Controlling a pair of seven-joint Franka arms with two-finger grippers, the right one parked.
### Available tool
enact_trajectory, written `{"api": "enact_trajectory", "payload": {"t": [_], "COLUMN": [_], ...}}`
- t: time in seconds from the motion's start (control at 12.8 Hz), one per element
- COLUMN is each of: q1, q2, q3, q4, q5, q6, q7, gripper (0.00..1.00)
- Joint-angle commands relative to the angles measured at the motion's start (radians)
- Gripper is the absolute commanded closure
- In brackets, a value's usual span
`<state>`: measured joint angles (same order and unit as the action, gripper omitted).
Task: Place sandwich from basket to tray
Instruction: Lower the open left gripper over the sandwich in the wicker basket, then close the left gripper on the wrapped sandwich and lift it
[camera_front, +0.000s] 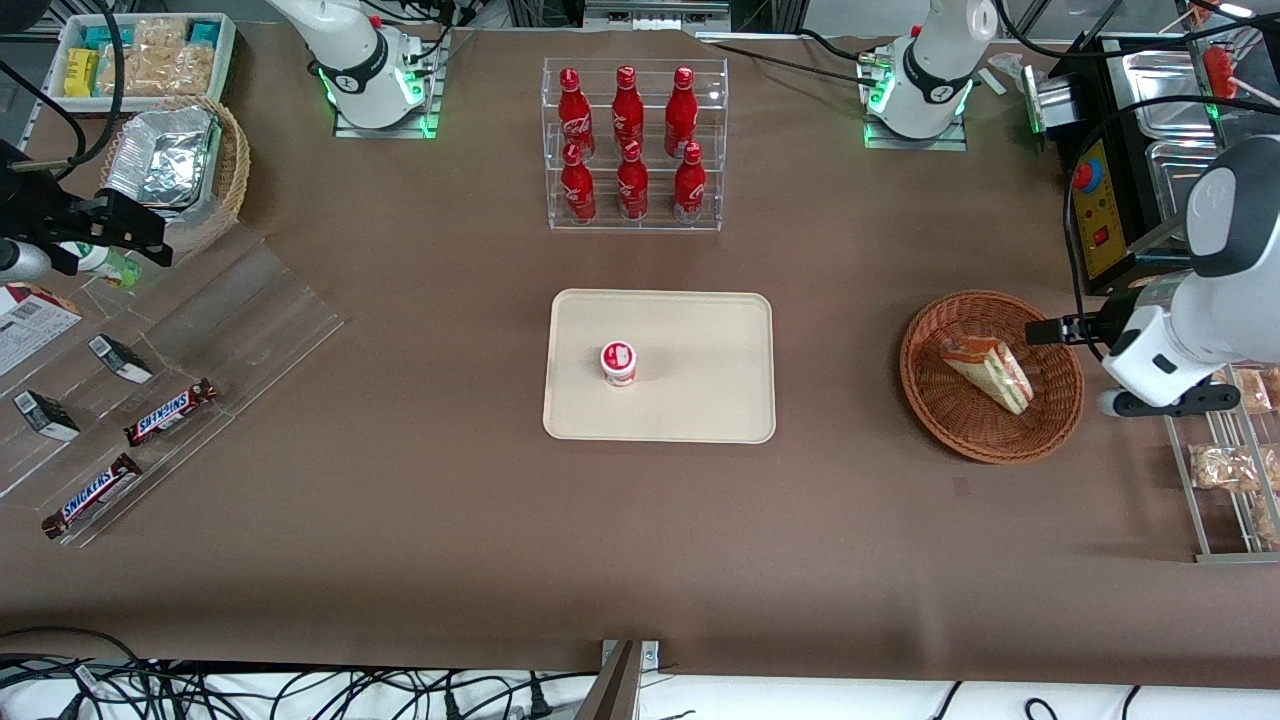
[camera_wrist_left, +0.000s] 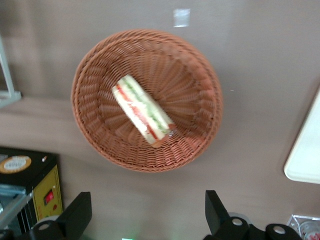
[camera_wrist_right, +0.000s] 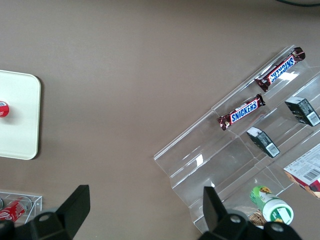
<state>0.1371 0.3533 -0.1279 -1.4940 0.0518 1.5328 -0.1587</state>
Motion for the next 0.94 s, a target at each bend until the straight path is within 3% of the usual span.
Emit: {"api": "enact_trajectory", "payload": {"t": [0.0, 0.31, 0.86], "q1": [0.045, 0.049, 0.049], "q2": [0.003, -0.019, -0.054], "q3": [-0.006, -0.006, -0.007], "q4": [-0.043, -0.227, -0.508], "q5": [-0.02, -0.009, -0.003], "q6": [0.032, 0.226, 0.555], "q7": [-0.068, -0.347, -0.515], "gripper": [0.0, 0.0, 0.0]}}
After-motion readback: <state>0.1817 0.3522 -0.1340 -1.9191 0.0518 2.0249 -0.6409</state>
